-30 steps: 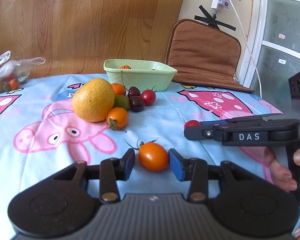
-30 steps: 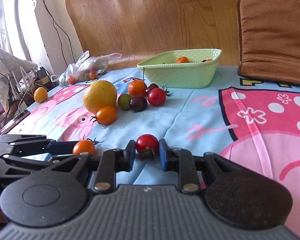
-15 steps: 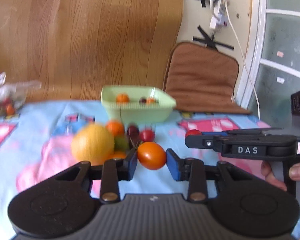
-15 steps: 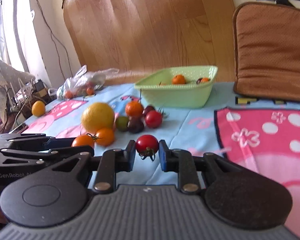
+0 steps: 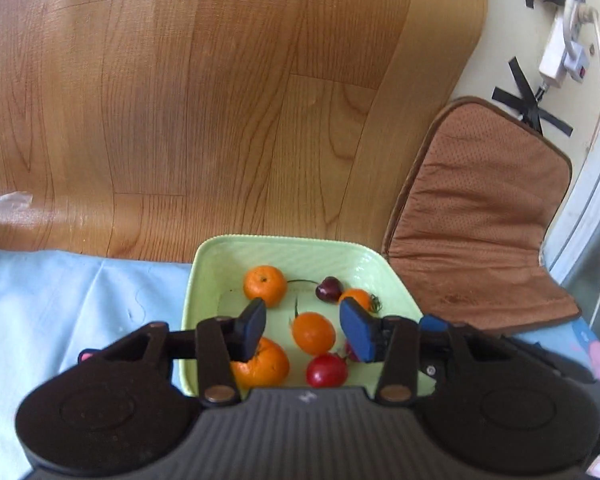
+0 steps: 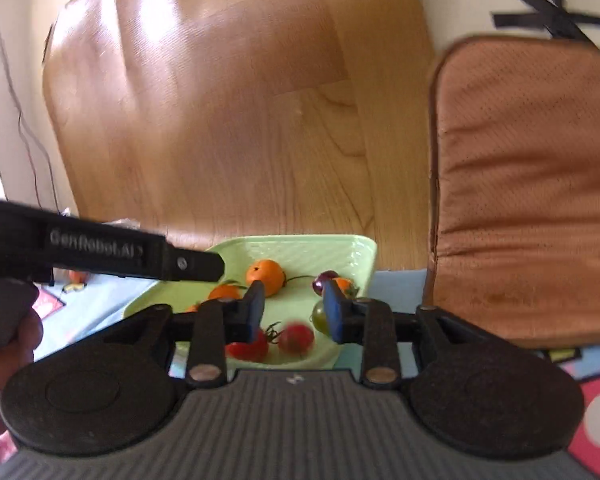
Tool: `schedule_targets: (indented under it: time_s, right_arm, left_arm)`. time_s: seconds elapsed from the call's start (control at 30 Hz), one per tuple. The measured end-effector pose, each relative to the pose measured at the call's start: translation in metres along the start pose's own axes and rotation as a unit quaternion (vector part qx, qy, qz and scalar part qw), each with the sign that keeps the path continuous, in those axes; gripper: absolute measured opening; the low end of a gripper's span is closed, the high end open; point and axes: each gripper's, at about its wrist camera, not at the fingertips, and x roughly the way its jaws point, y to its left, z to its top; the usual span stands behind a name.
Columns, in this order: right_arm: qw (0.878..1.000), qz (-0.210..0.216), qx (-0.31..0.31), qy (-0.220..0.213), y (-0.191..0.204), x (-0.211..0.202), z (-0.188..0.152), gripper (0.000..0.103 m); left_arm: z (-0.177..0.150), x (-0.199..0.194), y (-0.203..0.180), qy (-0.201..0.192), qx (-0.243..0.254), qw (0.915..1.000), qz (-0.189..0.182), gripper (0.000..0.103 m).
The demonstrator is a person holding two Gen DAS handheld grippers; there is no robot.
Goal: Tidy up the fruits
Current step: 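Open both tools over the basket to drop the tomatoes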
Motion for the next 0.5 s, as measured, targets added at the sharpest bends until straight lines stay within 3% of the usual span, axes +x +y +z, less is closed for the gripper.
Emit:
schedule_targets:
  time_s: [0.13,0.33,0.5]
  right_arm:
    - [0.999,0.000,0.019,-0.042,-0.005,-0.020,0.011,0.038]
    - [0.998,0.047,0.036,-0.020,0.006,-0.038,0.012,0.038]
    - [0.997,0.077,0.013,0.026,0.031,-0.055,-0.011,0.038]
  left_arm:
    - [-0.011,-0.042,0.006,-0.043,-0.009,0.9990,-0.009,0.042]
    - [-0.063,-0.137,0.034,-0.090,-0.040,0.9950,-0.011,0.042]
    - [-0.119,-0.182,0.039,-0.088,-0.008,0.9957,0.027,0.041]
